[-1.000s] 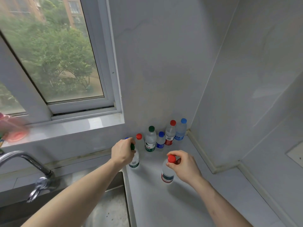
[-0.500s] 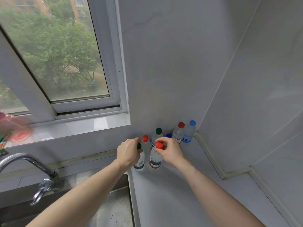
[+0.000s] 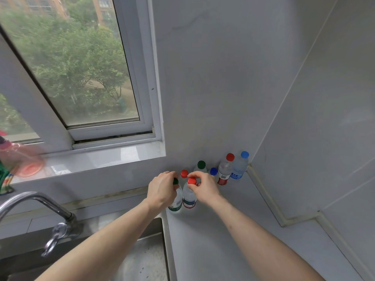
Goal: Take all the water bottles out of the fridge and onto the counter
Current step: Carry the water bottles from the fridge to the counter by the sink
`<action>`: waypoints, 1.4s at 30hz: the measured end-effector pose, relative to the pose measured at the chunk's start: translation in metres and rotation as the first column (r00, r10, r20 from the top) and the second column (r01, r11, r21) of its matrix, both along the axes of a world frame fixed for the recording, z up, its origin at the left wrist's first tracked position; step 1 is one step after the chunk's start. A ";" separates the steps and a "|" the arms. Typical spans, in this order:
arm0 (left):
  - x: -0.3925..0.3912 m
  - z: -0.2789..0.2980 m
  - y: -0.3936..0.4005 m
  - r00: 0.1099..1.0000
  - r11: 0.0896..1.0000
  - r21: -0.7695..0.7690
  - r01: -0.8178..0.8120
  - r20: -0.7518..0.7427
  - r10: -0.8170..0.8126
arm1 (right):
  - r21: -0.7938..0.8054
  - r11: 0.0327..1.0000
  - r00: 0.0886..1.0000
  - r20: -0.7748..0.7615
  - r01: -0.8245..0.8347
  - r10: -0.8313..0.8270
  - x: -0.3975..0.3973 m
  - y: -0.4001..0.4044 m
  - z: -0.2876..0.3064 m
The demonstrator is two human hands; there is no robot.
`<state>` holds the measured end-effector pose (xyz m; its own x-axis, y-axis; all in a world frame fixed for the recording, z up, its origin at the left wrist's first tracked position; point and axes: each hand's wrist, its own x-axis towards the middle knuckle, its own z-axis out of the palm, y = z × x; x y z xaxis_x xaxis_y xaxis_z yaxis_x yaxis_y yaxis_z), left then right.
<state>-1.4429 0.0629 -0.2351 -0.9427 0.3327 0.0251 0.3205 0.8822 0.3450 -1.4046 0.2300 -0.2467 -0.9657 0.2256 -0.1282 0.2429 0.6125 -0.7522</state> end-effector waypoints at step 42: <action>0.124 0.041 -0.085 0.985 0.980 0.123 0.156 0.058 -0.164 | -0.160 0.987 1.000 0.024 -0.011 0.015 0.187 0.002 0.040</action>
<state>-1.3187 -0.0220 -0.1944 -0.8786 0.4775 0.0107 0.4261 0.7735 0.4692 -1.2173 0.2316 -0.2064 -0.9645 0.1876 -0.1861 0.2559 0.4878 -0.8346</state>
